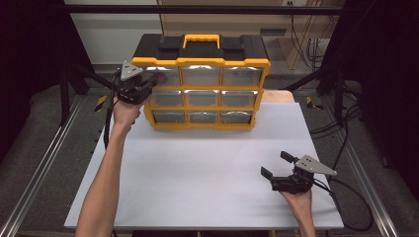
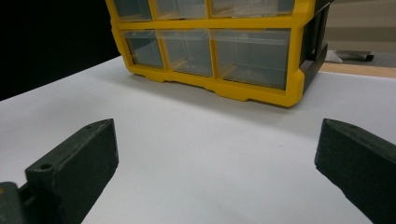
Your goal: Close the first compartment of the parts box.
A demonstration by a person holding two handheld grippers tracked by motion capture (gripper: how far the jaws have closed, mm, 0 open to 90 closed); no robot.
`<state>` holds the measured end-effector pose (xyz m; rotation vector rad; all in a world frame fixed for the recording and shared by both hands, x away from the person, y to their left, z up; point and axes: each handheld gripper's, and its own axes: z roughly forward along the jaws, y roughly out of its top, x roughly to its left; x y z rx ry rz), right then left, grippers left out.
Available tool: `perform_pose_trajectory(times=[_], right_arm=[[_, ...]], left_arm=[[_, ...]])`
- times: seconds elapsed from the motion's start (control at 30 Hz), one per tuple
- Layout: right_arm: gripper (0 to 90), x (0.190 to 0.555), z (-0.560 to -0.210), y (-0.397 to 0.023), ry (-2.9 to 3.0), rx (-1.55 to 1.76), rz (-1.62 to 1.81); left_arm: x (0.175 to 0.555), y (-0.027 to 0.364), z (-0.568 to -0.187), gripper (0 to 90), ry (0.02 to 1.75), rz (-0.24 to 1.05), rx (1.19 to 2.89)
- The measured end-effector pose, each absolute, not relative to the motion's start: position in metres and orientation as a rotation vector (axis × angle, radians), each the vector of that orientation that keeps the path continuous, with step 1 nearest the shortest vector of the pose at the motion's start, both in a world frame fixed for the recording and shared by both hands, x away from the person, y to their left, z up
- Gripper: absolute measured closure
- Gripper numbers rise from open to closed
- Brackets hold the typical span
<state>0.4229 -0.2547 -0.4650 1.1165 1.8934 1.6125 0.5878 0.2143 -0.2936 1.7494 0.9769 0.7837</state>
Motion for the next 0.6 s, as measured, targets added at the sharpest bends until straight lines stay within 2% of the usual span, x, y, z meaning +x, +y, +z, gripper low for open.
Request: perform_pose_trajectory(times=[0.17,0.2,0.27,0.37,0.53,0.6], right_arm=[[0.5,0.423,-0.465,-0.255,1.889,1.112,1.615],[0.4,0.422,-0.464,-0.256,1.888,1.118,1.616],[0.4,0.422,-0.464,-0.256,1.887,1.119,1.617],[0.4,0.423,-0.465,-0.255,1.887,1.114,1.614],[0.4,0.423,-0.464,-0.256,1.887,1.119,1.615],[0.4,0.423,-0.464,-0.255,1.888,1.120,1.615]], left_arm=[[0.575,0.216,-0.291,83.6,0.935,0.768,1.731],[0.573,0.217,-0.291,76.5,0.927,0.763,1.726],[0.567,0.218,-0.291,73.7,0.910,0.749,1.716],[0.559,0.219,-0.294,57.5,0.892,0.726,1.725],[0.546,0.220,-0.300,35.9,0.854,0.699,1.719],[0.541,0.223,-0.302,30.3,0.840,0.667,1.701]])
